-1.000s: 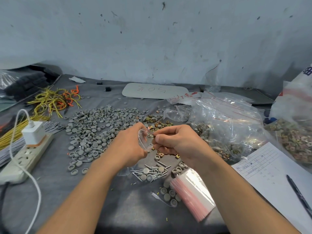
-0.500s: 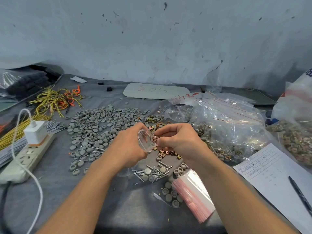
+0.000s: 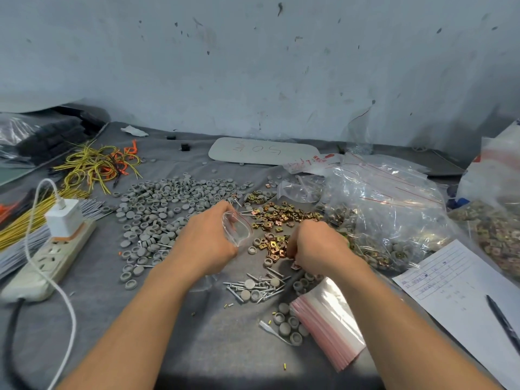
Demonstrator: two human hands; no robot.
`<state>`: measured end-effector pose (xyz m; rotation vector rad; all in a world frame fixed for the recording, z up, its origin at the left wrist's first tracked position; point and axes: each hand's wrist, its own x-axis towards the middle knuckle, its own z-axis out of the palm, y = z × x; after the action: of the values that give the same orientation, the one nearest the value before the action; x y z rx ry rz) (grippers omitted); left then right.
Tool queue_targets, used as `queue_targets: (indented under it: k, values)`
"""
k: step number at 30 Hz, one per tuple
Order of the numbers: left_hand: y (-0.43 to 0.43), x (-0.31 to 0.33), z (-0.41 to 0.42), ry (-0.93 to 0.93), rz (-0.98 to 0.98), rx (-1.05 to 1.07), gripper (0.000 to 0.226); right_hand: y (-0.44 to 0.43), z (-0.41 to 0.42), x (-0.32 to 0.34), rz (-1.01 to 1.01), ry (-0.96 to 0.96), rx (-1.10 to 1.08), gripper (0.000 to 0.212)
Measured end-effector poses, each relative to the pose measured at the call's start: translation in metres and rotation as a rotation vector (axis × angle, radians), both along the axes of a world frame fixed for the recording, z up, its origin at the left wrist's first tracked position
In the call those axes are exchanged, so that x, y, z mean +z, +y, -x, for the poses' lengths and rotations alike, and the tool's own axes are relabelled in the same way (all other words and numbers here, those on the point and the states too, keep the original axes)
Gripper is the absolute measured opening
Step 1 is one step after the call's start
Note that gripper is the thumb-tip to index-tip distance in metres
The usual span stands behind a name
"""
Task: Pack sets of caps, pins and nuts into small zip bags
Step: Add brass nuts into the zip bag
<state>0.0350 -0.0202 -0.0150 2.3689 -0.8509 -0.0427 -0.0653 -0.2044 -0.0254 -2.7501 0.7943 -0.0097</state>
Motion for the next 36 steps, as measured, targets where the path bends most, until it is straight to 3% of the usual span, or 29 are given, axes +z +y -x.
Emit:
queue_targets:
  k: [4, 15, 21, 26, 29, 32, 34, 36]
  values:
    - [-0.002, -0.002, 0.000, 0.006, 0.015, 0.001, 0.043, 0.012, -0.017, -0.007, 0.012, -0.085, 0.029, 0.027]
    - [0.002, -0.005, -0.007, -0.029, -0.061, 0.027, 0.049, 0.026, -0.022, -0.018, 0.171, -0.006, 0.120, 0.026]
    - [0.001, -0.005, -0.007, -0.004, -0.053, 0.032, 0.047, 0.034, -0.033, -0.027, 0.025, -0.125, 0.079, 0.013]
    - [-0.001, -0.004, -0.005, 0.008, -0.033, 0.014, 0.045, 0.039, -0.041, -0.041, 0.071, -0.137, 0.062, 0.010]
    - [0.001, -0.007, -0.006, -0.010, -0.061, 0.016, 0.046, 0.035, -0.042, -0.034, -0.094, -0.266, -0.039, 0.011]
    - [0.000, -0.010, -0.006, -0.055, -0.108, 0.029, 0.046, 0.034, -0.035, -0.007, -0.374, -0.582, -0.106, 0.004]
    - [-0.002, -0.010, -0.007, -0.072, -0.136, 0.031, 0.046, 0.036, -0.029, 0.013, -0.534, -0.686, -0.036, 0.003]
    - [-0.004, -0.009, -0.007, -0.052, -0.139, 0.005, 0.047, 0.043, -0.023, 0.026, -0.569, -0.665, 0.112, 0.009]
